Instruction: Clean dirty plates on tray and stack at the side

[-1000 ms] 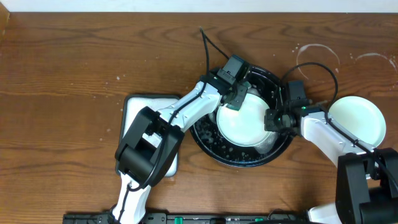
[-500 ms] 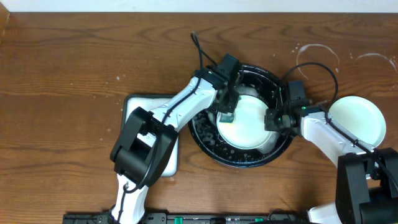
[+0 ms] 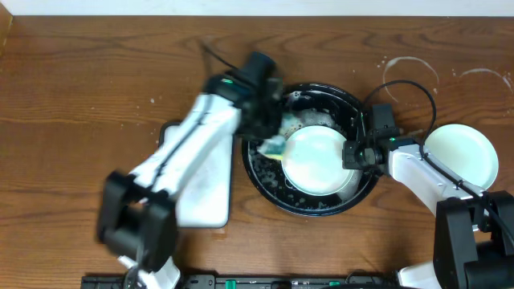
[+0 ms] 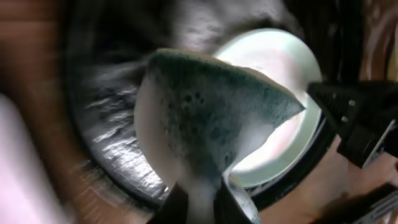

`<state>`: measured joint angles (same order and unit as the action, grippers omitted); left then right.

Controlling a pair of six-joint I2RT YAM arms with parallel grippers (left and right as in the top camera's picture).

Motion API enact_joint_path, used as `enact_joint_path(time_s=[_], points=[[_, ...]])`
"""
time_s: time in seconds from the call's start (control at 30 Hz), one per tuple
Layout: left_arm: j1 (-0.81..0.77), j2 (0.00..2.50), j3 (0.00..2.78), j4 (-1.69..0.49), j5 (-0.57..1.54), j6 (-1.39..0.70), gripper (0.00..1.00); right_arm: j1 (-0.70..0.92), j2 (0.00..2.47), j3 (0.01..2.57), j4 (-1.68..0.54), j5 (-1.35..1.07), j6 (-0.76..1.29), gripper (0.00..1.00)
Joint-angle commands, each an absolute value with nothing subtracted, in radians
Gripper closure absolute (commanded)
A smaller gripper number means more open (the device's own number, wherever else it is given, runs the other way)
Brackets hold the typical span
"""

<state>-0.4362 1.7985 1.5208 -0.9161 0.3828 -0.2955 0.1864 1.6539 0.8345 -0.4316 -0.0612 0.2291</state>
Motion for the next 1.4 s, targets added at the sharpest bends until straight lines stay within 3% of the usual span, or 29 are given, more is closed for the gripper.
enact_joint_path(time_s=[0.0, 0.3, 0.5, 1.03, 1.37], points=[[-0.318, 1.722, 1.523, -1.010, 0.231, -0.300, 0.92, 0.189, 1.669, 0.810, -0.434, -0.031, 0.229, 0.99], [-0.120, 1.702, 1.459, -1.127, 0.117, -0.233, 0.91, 0.193, 1.608, 1.002, -0.652, -0.045, 0.169, 0.99], [-0.066, 1.703, 1.320, -1.070, 0.114, -0.234, 0.87, 0.274, 1.570, 1.180, -0.847, 0.180, 0.154, 0.99], [-0.066, 1.706, 1.254, -0.996, 0.114, -0.234, 0.79, 0.591, 1.505, 1.243, -0.923, 0.767, 0.072, 0.99], [-0.066, 1.706, 1.254, -0.992, 0.115, -0.234, 0.79, 0.745, 1.496, 1.243, -0.923, 0.959, -0.165, 0.99]])
